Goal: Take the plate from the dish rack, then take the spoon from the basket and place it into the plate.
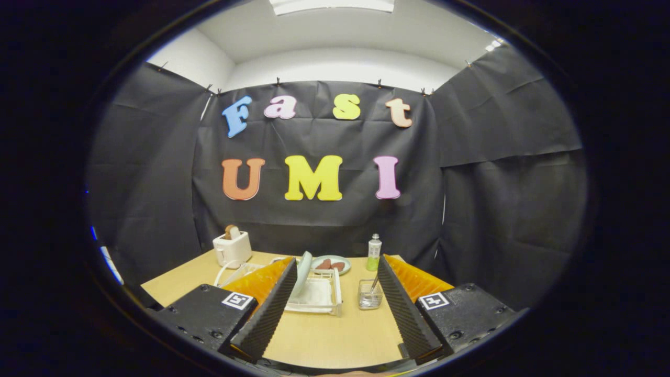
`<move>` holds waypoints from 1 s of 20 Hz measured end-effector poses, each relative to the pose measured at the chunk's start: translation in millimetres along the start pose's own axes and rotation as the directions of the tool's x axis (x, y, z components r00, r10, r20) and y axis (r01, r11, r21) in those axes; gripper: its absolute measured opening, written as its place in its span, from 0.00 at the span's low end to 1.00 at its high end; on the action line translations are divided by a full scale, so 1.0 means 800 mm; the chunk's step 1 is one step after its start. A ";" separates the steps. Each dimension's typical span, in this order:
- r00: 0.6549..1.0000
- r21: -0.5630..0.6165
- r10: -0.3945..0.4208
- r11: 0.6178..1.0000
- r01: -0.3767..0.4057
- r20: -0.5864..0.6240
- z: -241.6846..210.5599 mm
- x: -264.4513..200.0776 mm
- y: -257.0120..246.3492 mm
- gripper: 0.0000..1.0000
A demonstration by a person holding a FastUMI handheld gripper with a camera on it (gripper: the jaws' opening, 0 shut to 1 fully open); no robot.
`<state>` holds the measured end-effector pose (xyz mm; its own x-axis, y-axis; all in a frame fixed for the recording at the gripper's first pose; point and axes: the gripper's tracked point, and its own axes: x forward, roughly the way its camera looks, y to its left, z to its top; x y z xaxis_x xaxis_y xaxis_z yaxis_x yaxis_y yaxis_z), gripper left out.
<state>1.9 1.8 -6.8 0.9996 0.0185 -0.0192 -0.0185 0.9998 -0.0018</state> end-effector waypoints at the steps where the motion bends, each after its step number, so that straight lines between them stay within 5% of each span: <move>1: 1.000 0.004 0.001 1.000 -0.001 -0.001 -0.001 0.000 0.000 0.99; 10: 1.000 -0.007 -0.019 1.000 0.019 -0.021 0.006 0.025 -0.004 0.99; 20: 0.977 -0.094 0.012 0.995 -0.033 -0.213 0.044 0.158 0.045 1.00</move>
<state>128.6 40.5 26.1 0.9724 0.0296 -0.2316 -0.0529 0.9940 -0.0953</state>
